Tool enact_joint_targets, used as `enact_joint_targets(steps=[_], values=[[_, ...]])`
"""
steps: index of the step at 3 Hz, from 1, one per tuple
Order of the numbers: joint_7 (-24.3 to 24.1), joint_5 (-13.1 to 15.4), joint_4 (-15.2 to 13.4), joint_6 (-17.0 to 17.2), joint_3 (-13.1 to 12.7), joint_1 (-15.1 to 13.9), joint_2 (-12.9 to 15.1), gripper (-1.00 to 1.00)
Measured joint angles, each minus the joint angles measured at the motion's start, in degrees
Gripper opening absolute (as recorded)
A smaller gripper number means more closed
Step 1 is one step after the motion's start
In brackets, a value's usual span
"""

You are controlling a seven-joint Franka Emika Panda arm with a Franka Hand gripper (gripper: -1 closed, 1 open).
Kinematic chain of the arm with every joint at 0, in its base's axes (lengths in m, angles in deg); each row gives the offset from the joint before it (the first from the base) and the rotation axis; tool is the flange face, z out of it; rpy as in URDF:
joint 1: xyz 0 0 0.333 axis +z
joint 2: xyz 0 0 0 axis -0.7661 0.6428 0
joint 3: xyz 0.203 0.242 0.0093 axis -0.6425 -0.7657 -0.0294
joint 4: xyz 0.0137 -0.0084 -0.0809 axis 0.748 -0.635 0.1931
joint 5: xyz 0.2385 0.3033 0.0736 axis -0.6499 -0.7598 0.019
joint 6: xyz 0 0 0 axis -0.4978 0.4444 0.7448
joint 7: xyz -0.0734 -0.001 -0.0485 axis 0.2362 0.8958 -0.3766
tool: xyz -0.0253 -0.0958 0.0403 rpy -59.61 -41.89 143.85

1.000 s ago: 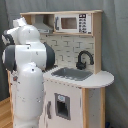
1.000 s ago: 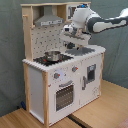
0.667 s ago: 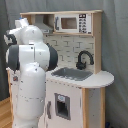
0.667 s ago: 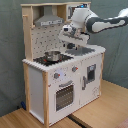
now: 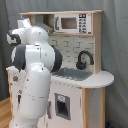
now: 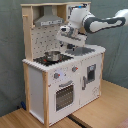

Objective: Play with the kitchen

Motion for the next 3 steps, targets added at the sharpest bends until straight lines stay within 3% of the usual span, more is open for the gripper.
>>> enact_joint_targets(steps=[3], values=[[-2.8,6.1,8.0,3.0,7.6,11.9,8.6,1.0]])
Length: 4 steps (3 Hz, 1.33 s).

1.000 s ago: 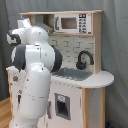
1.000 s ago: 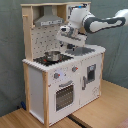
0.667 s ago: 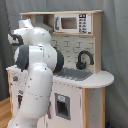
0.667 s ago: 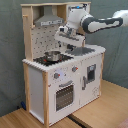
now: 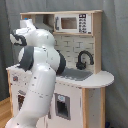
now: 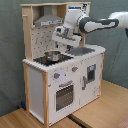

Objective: Play with the kitchen

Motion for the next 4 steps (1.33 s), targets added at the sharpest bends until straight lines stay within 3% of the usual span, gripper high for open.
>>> enact_joint_targets(steps=[2,4], values=[[-0.8,4.2,7.7,5.1,3.0,6.9,5.5,1.0],[-0.9,7.5,15.0,11.6,4.0,11.8,9.7,1.0]])
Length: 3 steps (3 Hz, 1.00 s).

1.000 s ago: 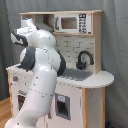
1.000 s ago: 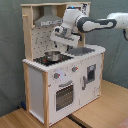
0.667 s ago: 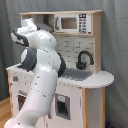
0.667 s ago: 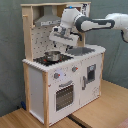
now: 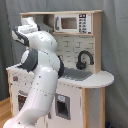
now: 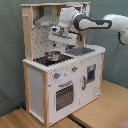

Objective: Play with the kitchen

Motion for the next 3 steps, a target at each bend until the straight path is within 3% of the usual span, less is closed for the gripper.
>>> enact_joint_targets(steps=[1,2,3], values=[[0.2,1.1,3.0,4.3,0.0,1.4,1.3,1.0],[0.1,1.2,4.5,10.0,0.0,1.4,1.5,1.0],[0.0,1.3,4.5,15.0,0.8,1.5,4.3,1.0]])
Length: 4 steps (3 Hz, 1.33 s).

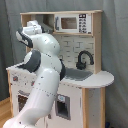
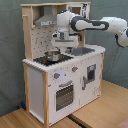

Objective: Play with the kitchen

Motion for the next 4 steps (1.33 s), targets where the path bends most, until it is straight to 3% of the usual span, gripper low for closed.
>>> enact_joint_targets(steps=[1,2,3,4], values=[[-1.6,2.8,0.0,2.9,-0.8,3.3,1.6,1.0],[-3.4,5.4,0.1,2.8,-0.7,6.2,2.4,1.0],[-3.4,5.5,0.1,2.8,-0.7,6.2,2.4,-1.0],[-3.7,5.9,1.8,4.1,-0.2,5.6,-1.4,-1.0]])
